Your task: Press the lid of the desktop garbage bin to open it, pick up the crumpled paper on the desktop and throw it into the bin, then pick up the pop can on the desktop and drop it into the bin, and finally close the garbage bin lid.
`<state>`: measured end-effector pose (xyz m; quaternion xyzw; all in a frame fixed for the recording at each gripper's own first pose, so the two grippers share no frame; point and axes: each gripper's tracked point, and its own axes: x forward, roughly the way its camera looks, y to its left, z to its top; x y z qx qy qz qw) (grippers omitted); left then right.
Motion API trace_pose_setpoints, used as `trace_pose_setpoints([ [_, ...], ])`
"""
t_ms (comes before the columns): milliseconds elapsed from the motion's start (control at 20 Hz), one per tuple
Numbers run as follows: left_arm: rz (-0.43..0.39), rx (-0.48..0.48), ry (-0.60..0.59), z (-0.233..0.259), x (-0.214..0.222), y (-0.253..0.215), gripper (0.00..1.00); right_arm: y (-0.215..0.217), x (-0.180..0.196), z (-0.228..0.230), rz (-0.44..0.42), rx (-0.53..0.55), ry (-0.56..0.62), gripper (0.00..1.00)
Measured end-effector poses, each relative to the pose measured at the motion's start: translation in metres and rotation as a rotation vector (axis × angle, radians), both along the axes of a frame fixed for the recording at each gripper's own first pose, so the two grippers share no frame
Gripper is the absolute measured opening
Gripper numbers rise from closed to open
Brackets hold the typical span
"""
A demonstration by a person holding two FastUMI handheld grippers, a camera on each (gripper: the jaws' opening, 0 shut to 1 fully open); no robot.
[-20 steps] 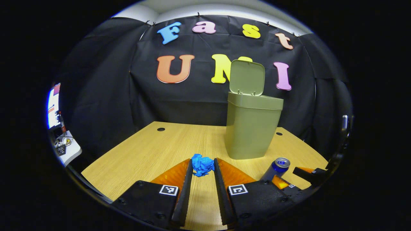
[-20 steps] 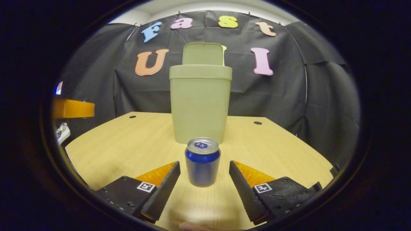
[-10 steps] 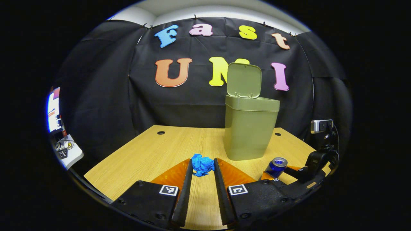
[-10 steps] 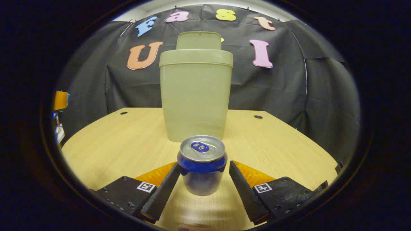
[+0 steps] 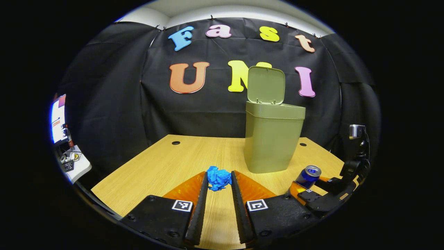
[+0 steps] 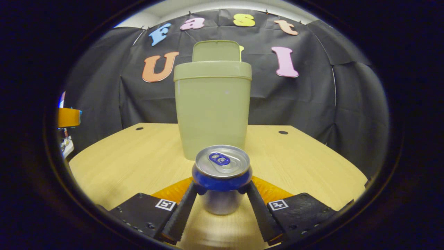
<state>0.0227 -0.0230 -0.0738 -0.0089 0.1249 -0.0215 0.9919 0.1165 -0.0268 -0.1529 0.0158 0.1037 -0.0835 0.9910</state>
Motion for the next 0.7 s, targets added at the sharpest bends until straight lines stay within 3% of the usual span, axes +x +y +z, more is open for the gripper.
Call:
trace_pose_setpoints([
  [250,0.012,0.015,-0.015,-0.002,-0.006,-0.004,0.43,-0.027,-0.028,0.041,-0.028,-0.061,-0.072,0.82],
  [500,0.023,0.027,0.034,-0.027,-0.019,-0.006,0.43,-0.049,-0.056,0.07,-0.05,-0.029,-0.081,0.81],
  [700,0.053,0.012,0.022,-0.017,-0.022,0.003,0.42,-0.054,-0.076,0.092,-0.043,-0.03,-0.112,0.81],
])
